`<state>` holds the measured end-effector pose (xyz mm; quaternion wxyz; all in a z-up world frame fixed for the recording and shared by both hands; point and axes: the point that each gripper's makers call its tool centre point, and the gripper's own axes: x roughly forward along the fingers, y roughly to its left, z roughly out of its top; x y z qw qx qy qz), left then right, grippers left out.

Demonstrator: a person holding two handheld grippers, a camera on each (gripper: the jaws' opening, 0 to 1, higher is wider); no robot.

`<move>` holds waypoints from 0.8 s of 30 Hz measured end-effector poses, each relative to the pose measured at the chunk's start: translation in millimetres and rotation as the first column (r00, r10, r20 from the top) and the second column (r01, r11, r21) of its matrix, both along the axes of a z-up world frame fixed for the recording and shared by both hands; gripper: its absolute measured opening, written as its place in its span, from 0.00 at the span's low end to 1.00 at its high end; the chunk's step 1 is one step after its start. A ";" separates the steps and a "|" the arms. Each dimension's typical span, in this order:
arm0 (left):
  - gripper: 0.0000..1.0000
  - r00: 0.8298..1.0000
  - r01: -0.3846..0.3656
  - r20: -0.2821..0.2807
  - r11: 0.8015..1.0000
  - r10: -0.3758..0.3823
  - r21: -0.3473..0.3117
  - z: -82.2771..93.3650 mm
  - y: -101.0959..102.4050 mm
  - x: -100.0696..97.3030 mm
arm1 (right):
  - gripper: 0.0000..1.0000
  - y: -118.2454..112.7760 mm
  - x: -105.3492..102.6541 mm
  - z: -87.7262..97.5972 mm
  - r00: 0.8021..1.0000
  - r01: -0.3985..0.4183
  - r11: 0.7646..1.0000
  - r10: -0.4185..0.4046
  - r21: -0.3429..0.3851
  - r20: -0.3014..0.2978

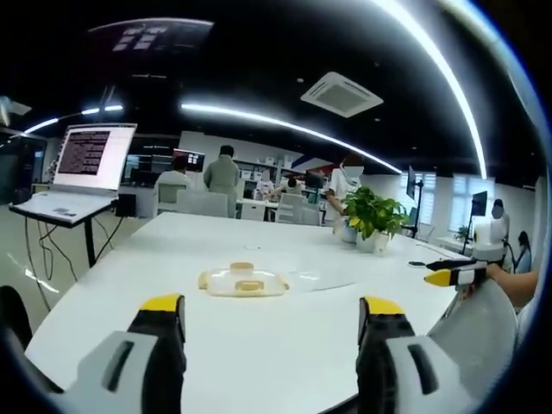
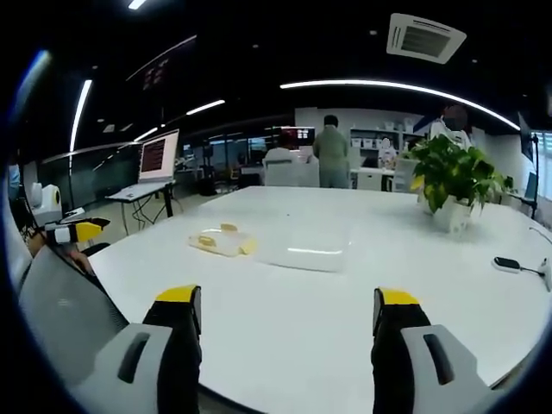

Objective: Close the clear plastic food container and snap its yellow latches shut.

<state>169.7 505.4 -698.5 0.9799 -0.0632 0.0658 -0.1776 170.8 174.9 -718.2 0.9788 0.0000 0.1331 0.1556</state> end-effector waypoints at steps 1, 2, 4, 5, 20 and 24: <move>0.79 1.000 0.002 -0.002 1.000 -0.002 0.001 -0.2 -0.4 0.0 | 0.79 -0.1 0.1 -0.3 1.000 0.000 1.000 0.000 0.000 -0.001; 0.79 1.000 0.003 -0.002 1.000 -0.003 0.001 -0.3 -0.7 0.0 | 0.78 -0.1 0.1 -0.3 1.000 -0.001 1.000 0.001 -0.001 -0.002; 0.79 1.000 0.005 -0.008 1.000 -0.005 0.006 -1.3 -1.4 0.0 | 0.77 0.4 0.2 -0.2 1.000 -0.004 1.000 0.004 0.004 -0.001; 0.79 1.000 0.005 -0.007 1.000 -0.005 0.006 -1.2 -1.6 0.0 | 0.77 0.4 0.3 -0.2 1.000 -0.005 1.000 0.005 0.005 -0.001; 0.83 0.992 0.123 -0.031 0.987 -0.120 0.108 10.4 0.2 38.4 | 0.84 24.2 21.1 -1.1 0.977 -0.210 0.977 0.212 0.044 -0.036; 0.81 0.987 0.132 -0.113 0.970 -0.111 0.203 -13.6 14.0 71.2 | 0.74 27.6 47.0 7.0 0.971 -0.235 0.968 0.239 0.085 -0.032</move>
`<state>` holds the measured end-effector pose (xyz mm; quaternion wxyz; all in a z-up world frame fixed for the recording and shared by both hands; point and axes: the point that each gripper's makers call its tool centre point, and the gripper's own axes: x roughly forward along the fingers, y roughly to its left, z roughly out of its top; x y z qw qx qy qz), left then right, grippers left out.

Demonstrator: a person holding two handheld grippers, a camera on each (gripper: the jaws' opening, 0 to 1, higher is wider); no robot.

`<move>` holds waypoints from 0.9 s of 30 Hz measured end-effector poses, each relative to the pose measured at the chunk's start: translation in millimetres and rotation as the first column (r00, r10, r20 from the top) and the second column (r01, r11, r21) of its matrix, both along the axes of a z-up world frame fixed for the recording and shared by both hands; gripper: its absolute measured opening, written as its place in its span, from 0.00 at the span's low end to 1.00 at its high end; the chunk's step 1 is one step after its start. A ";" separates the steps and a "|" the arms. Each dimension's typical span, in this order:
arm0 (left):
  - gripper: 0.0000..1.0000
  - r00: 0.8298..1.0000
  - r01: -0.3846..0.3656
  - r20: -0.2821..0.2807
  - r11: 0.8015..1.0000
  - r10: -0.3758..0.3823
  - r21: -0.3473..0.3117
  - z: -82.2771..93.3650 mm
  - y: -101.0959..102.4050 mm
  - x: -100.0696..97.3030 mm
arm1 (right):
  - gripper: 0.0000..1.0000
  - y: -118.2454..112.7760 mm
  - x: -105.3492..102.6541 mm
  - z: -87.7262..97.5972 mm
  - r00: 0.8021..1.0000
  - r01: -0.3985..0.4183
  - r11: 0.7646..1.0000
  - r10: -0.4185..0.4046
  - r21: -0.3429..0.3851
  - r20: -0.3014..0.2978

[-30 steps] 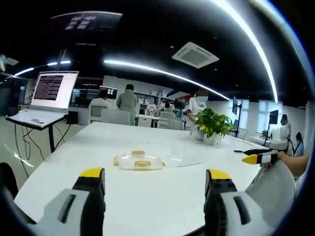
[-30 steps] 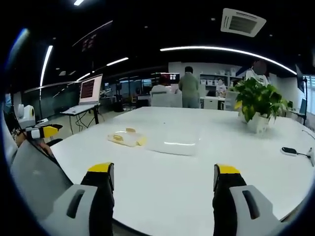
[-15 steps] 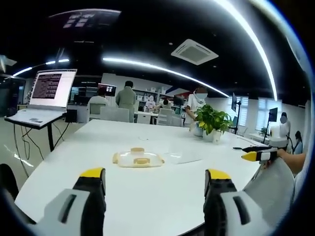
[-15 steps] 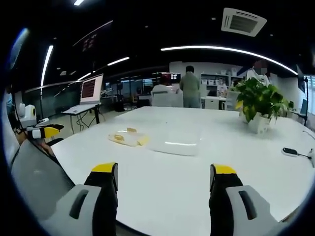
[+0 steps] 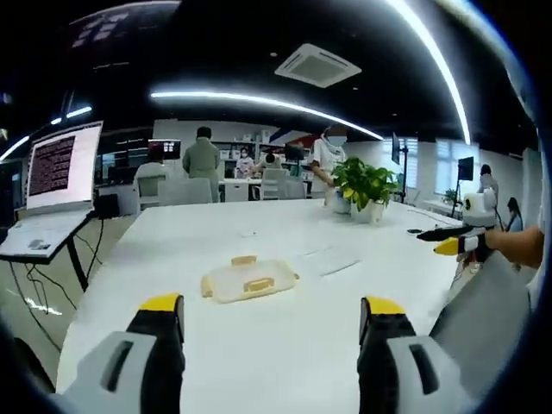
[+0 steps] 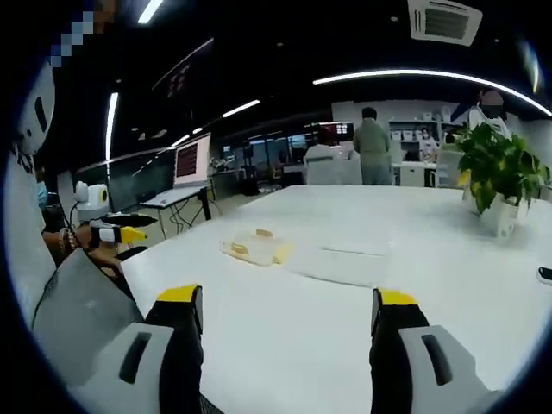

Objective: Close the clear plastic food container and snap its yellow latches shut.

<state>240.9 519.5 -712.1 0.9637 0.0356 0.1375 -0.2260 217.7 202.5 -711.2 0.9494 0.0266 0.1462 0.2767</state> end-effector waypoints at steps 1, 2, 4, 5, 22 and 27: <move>0.80 1.000 0.003 0.006 1.000 -0.003 0.030 -2.7 3.1 8.5 | 0.70 -1.9 9.8 -0.8 1.000 -0.003 0.998 0.004 -0.065 0.024; 0.79 1.000 0.001 0.010 0.999 -0.001 0.033 -3.2 4.5 13.4 | 0.67 -1.6 12.8 -0.6 0.999 -0.005 0.997 0.007 -0.079 0.032; 0.76 1.000 0.002 0.007 0.999 -0.002 0.041 -3.9 8.2 24.5 | 0.62 4.8 18.9 -13.2 0.997 -0.044 0.994 0.037 -0.101 -0.066; 0.75 1.000 0.003 0.003 0.999 -0.004 0.042 -4.3 8.8 26.7 | 0.62 7.9 23.8 -20.5 0.991 -0.061 0.992 0.048 -0.107 -0.122; 0.73 0.988 0.155 -0.077 0.908 -0.135 0.388 -24.9 30.4 117.7 | 0.60 71.1 113.5 -17.4 0.952 -0.306 0.908 0.295 -0.285 -0.083; 0.76 0.956 0.292 -0.142 0.821 -0.255 0.490 -36.4 21.9 132.6 | 0.58 89.5 129.8 -10.2 0.923 -0.381 0.863 0.377 -0.331 -0.079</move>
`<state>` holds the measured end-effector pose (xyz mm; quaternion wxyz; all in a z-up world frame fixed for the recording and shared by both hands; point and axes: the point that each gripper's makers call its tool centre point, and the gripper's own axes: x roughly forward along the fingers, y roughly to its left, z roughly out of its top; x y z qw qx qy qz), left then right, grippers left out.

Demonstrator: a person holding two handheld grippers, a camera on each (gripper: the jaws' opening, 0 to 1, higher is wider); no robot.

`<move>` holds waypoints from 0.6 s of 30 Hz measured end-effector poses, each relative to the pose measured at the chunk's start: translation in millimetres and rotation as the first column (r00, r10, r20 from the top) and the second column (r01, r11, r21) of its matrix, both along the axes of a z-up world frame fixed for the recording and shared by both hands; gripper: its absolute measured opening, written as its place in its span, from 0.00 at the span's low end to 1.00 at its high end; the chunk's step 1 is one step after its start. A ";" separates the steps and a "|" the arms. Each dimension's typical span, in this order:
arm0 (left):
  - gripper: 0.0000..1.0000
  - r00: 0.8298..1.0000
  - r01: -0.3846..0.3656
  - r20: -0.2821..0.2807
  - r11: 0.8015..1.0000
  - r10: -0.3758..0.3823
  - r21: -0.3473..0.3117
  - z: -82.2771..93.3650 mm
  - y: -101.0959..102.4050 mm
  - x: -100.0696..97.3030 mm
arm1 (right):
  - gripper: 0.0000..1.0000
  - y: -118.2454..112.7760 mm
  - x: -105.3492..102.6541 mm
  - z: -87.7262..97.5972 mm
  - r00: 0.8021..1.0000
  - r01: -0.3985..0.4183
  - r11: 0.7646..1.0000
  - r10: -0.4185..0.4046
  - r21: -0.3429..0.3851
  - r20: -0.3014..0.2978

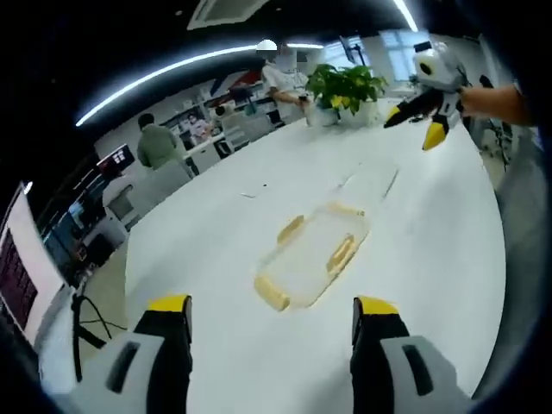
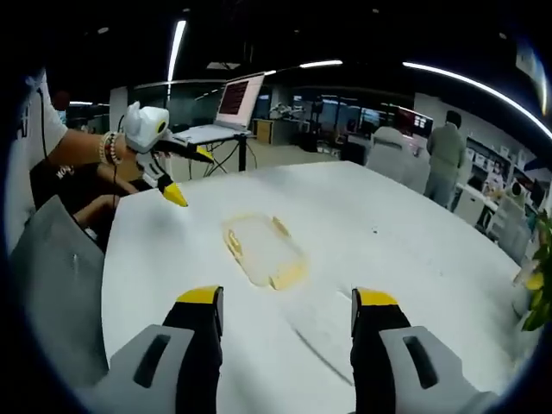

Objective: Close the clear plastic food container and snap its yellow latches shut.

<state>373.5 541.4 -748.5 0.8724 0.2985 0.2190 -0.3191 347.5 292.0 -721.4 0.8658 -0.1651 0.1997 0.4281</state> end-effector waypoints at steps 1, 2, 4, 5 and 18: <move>0.78 0.999 0.026 -0.039 0.999 -0.025 0.026 -6.0 -2.1 1.8 | 0.58 2.8 2.4 -0.6 1.000 -0.014 1.000 0.014 -0.011 -0.004; 0.79 0.998 0.046 -0.052 0.998 -0.043 0.051 -8.8 -2.5 4.3 | 0.57 5.4 5.0 -1.8 1.000 -0.029 0.999 0.029 -0.028 -0.007; 0.78 0.992 0.117 -0.068 0.985 -0.109 0.126 -14.0 -3.3 11.1 | 0.56 12.5 10.1 -7.1 0.996 -0.084 0.993 0.083 -0.080 -0.016; 0.77 0.986 0.161 -0.070 0.973 -0.151 0.165 -15.8 -3.5 16.2 | 0.57 16.9 14.1 -9.9 0.994 -0.110 0.988 0.109 -0.110 -0.016; 0.76 0.899 0.413 -0.275 0.869 -0.341 0.274 -41.3 -10.7 48.2 | 0.57 50.4 42.1 -45.9 0.937 -0.348 0.875 0.330 -0.338 -0.112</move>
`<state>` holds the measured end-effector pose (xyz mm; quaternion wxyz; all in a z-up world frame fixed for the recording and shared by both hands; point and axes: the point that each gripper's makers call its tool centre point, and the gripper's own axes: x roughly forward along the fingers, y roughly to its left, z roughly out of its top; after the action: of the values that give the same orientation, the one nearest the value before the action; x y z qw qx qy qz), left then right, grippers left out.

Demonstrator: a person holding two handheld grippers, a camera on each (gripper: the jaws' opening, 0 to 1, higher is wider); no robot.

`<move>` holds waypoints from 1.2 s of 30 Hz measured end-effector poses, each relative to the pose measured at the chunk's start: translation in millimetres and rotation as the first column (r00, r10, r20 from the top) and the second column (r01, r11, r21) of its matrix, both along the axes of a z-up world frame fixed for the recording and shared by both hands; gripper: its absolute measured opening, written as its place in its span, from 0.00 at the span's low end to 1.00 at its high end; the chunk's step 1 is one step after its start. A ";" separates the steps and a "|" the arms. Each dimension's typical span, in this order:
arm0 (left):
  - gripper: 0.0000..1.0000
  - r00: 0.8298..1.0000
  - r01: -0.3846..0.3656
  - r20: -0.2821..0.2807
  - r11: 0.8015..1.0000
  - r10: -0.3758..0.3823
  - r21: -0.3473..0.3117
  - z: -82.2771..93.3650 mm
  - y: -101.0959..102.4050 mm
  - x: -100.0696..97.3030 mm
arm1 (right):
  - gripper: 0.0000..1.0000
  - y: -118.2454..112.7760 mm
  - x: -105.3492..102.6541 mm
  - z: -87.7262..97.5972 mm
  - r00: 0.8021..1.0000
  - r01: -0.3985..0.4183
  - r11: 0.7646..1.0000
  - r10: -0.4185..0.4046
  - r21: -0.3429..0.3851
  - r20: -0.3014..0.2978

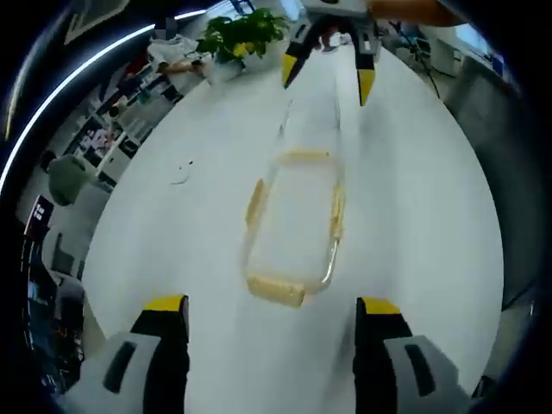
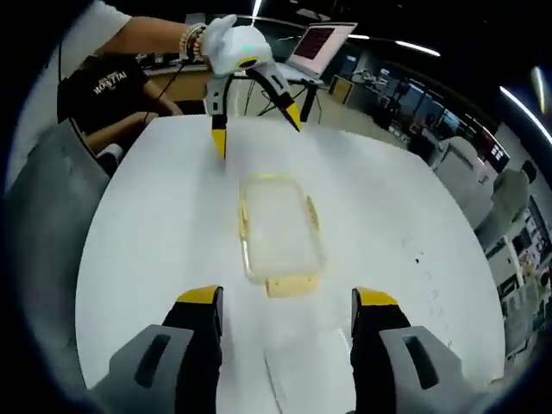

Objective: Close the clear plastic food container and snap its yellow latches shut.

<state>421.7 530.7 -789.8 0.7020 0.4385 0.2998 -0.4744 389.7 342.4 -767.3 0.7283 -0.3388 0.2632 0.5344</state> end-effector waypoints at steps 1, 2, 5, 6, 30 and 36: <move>0.75 1.000 0.026 -0.016 1.000 -0.026 0.005 -3.4 -2.1 0.1 | 0.55 3.1 1.4 -1.5 1.000 -0.012 1.000 0.012 -0.003 -0.006; 0.74 0.998 0.055 -0.024 0.998 -0.054 0.024 -7.4 -2.3 2.0 | 0.54 6.9 3.1 -3.7 0.999 -0.032 0.999 0.032 -0.014 -0.009; 0.72 0.996 0.079 -0.046 0.995 -0.076 0.065 -17.7 0.2 8.9 | 0.55 14.9 9.6 -9.7 0.998 -0.054 0.998 0.053 -0.036 -0.020; 0.71 0.996 0.075 -0.044 0.995 -0.072 0.069 -19.0 -0.1 11.8 | 0.55 17.0 10.6 -12.0 0.998 -0.062 0.997 0.061 -0.037 -0.032; 0.54 0.942 0.165 -0.309 0.983 -0.132 0.082 -59.8 -17.1 9.6 | 0.52 14.6 29.7 -78.8 0.966 -0.207 0.939 0.152 -0.274 -0.209; 0.50 0.935 0.173 -0.325 0.982 -0.142 0.071 -57.1 -16.8 14.1 | 0.49 17.3 29.9 -84.1 0.953 -0.230 0.929 0.155 -0.290 -0.260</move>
<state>435.8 513.9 -846.9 0.5815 0.4129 0.3962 -0.5783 419.6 359.7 -851.5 0.5723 -0.4108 0.3941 0.5903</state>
